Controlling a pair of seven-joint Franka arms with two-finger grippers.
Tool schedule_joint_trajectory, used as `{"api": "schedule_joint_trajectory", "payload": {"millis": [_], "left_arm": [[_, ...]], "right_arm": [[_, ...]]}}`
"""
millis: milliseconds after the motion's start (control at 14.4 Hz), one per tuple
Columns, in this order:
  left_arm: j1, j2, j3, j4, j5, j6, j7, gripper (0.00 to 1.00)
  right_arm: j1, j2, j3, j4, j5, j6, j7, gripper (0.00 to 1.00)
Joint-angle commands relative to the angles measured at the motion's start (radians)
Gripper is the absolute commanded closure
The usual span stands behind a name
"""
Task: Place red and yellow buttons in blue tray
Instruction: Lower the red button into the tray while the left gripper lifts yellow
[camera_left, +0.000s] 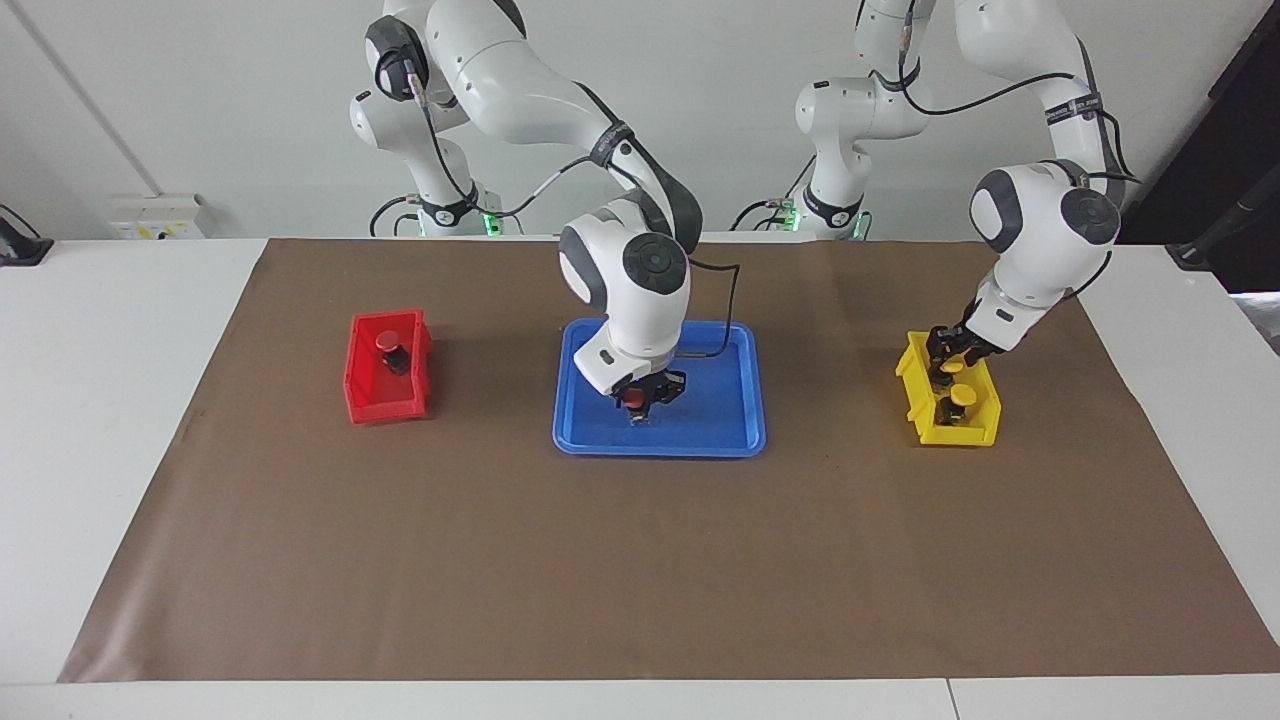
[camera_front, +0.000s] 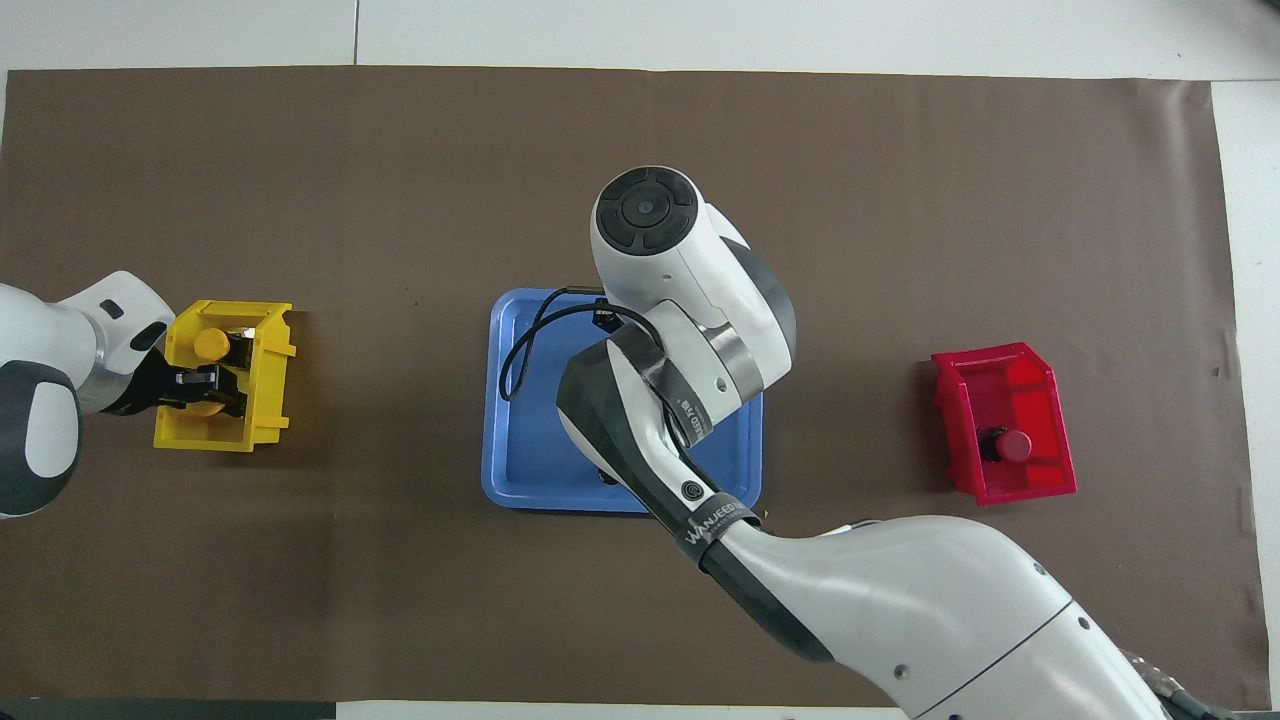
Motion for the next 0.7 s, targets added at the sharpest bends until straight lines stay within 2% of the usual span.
{"api": "schedule_joint_trajectory", "payload": {"millis": [0,70,139,348,487,626], "left_arm": [[-0.004,-0.027,0.002,-0.026,0.002,0.027,-0.012,0.78],[-0.004,-0.021,0.002,-0.005,0.002,0.015,-0.009,0.90],[-0.006,-0.018,0.001,0.022,0.002,-0.013,-0.013,0.96],[-0.030,-0.044,-0.004,0.169,0.001,-0.255,-0.042,0.99],[-0.061,-0.049,-0.005,0.281,0.001,-0.396,-0.082,0.99],[-0.140,-0.036,-0.030,0.374,-0.002,-0.468,-0.226,0.99]], "right_arm": [[-0.001,-0.051,0.005,-0.084,-0.011,0.047,0.016,0.88],[-0.001,-0.056,0.005,-0.093,-0.011,0.062,0.016,0.84],[-0.001,-0.056,0.005,-0.097,-0.011,0.074,0.016,0.70],[-0.001,-0.056,0.005,-0.107,-0.011,0.116,0.017,0.40],[-0.001,-0.055,0.005,-0.104,-0.011,0.136,0.019,0.31],[0.010,-0.053,0.005,-0.069,-0.011,0.128,0.014,0.30]]}}
